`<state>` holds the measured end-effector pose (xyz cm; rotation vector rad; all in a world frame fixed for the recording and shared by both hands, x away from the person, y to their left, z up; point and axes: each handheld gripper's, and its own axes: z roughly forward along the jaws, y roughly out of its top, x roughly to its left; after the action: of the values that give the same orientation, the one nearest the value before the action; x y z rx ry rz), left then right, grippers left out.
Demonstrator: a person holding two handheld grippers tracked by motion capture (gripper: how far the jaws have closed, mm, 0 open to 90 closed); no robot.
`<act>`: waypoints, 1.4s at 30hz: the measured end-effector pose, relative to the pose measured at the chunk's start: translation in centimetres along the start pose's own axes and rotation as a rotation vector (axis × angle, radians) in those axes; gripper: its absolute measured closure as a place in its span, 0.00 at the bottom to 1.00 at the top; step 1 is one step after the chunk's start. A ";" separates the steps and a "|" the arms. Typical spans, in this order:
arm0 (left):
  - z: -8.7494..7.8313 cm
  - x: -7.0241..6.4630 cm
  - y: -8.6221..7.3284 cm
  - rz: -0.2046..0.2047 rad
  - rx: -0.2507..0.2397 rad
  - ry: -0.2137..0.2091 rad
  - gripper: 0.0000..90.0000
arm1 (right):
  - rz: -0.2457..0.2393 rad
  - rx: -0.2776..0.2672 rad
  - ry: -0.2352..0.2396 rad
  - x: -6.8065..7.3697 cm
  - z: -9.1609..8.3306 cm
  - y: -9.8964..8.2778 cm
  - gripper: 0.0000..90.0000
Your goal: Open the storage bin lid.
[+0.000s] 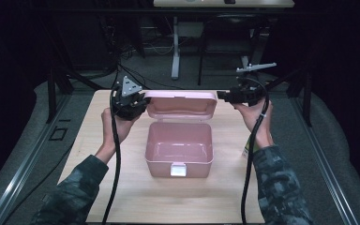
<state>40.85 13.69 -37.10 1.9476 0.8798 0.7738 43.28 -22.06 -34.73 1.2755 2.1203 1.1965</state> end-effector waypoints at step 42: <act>2.2 2.3 2.8 0.029 0.149 -0.057 0.88 | 0.034 0.330 0.126 5.6 4.5 -13.2 0.62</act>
<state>44.66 13.43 -35.28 2.1064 0.8993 0.6826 36.59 -18.05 -47.54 1.4083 2.4758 0.9898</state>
